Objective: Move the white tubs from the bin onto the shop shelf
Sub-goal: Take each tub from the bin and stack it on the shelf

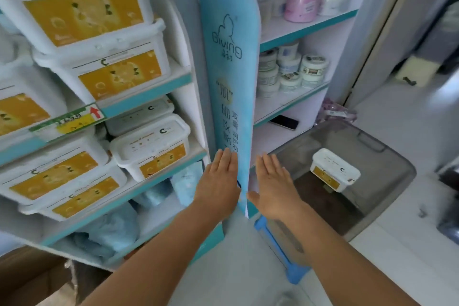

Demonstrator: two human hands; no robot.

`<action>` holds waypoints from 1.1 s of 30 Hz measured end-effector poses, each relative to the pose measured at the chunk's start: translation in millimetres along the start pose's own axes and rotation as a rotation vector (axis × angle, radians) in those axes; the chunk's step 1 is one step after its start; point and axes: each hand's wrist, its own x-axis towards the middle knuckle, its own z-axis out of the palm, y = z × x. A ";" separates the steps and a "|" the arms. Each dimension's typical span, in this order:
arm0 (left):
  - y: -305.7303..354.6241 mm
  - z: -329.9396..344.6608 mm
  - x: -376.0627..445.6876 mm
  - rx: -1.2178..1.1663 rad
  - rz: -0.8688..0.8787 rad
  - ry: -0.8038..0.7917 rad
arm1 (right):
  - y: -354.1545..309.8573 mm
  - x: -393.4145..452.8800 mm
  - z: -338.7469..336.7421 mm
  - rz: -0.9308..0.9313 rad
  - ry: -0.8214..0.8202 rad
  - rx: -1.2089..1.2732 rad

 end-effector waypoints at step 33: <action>208.3 185.5 346.2 0.046 0.502 -0.451 | 342.6 141.3 56.3 0.905 0.113 0.542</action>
